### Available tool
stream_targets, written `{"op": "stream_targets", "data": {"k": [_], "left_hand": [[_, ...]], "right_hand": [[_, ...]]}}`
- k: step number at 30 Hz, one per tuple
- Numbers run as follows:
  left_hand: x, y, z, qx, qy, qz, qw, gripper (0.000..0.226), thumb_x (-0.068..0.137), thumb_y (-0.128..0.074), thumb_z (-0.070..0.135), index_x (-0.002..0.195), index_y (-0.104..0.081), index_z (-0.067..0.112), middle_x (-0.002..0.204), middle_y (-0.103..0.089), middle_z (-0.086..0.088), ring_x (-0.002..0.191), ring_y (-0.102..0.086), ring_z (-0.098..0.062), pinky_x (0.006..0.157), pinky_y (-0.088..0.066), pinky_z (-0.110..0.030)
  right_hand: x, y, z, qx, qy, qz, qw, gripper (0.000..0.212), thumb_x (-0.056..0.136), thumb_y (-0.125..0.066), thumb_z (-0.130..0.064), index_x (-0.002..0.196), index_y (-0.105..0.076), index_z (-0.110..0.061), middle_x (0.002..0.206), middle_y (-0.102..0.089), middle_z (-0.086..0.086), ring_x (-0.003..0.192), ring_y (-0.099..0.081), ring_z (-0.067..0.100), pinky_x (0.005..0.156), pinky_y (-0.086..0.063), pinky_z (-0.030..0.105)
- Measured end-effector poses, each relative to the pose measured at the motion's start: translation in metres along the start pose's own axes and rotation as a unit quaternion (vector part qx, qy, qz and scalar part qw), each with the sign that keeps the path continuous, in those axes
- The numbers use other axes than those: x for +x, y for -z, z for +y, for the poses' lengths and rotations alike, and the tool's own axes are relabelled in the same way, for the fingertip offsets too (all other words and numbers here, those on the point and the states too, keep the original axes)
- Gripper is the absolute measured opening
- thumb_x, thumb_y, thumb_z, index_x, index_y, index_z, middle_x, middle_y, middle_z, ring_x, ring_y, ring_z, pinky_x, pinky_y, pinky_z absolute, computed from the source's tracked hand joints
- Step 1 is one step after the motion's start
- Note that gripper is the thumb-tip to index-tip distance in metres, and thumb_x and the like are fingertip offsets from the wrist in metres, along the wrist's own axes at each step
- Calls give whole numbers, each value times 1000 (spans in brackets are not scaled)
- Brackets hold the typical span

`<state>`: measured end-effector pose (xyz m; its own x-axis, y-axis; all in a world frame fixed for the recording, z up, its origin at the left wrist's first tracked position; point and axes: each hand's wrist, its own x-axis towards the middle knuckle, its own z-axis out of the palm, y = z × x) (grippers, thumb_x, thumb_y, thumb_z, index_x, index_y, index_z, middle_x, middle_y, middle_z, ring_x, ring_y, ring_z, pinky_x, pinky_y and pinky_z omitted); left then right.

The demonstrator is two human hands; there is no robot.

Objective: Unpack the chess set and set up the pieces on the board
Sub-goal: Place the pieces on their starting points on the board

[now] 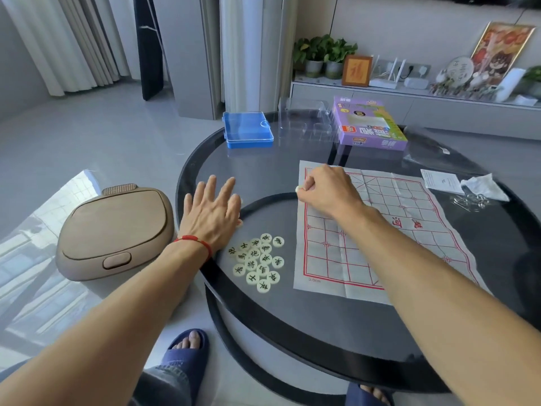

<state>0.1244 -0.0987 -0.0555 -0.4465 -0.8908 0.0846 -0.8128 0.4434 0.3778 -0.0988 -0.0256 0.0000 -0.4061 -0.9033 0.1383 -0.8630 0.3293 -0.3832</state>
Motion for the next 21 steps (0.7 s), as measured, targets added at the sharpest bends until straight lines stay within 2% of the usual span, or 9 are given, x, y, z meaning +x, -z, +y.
{"op": "stream_targets", "data": {"k": [4, 6, 9, 12, 17, 21], "left_hand": [[19, -8, 1, 69, -28, -34, 997, 53, 101, -11, 58, 153, -12, 51, 167, -5, 2, 154, 0, -25, 121, 2, -58], [26, -12, 3, 116, -45, -40, 991, 53, 101, -12, 58, 153, -14, 51, 167, -7, 2, 154, -3, -25, 121, 0, -58], [38, -14, 7, 125, -51, -39, 990, 52, 102, -14, 54, 154, -12, 50, 167, -5, 4, 154, -2, -25, 121, 0, -57], [52, -19, 15, 122, -81, -59, 987, 52, 104, -12, 51, 155, -5, 47, 167, 4, 7, 154, 8, -24, 122, 5, -53], [82, -32, 40, 122, -99, -73, 985, 52, 105, -10, 51, 156, -4, 45, 166, 4, 8, 153, 8, -24, 122, 7, -52], [106, -45, 65, 134, -107, -91, 981, 53, 105, -8, 52, 157, -2, 42, 166, 7, 7, 153, 11, -26, 119, 11, -54]], "right_hand": [[-4, 19, 50, -18, -59, 10, 998, 20, 88, -72, -22, 76, -77, -7, 92, -76, 9, 88, -68, 27, 72, -48, 31], [-6, 24, 66, -23, -73, 8, 997, 20, 90, -74, -24, 79, -76, -8, 88, -75, 9, 82, -67, 24, 68, -44, 30], [-4, 25, 85, -39, -81, 6, 996, 19, 91, -74, -23, 81, -76, -7, 88, -74, 10, 81, -69, 26, 63, -44, 29], [2, 26, 96, -45, -79, 18, 996, 19, 92, -73, -26, 80, -75, -11, 86, -73, 7, 80, -66, 24, 67, -45, 30], [16, 31, 111, -93, -72, 40, 992, 14, 93, -72, -29, 86, -73, -17, 86, -71, 3, 80, -65, 25, 67, -43, 31], [21, 33, 124, -75, -79, 10, 994, 15, 92, -74, -33, 91, -74, -18, 91, -73, 1, 85, -67, 24, 71, -49, 33]]}}
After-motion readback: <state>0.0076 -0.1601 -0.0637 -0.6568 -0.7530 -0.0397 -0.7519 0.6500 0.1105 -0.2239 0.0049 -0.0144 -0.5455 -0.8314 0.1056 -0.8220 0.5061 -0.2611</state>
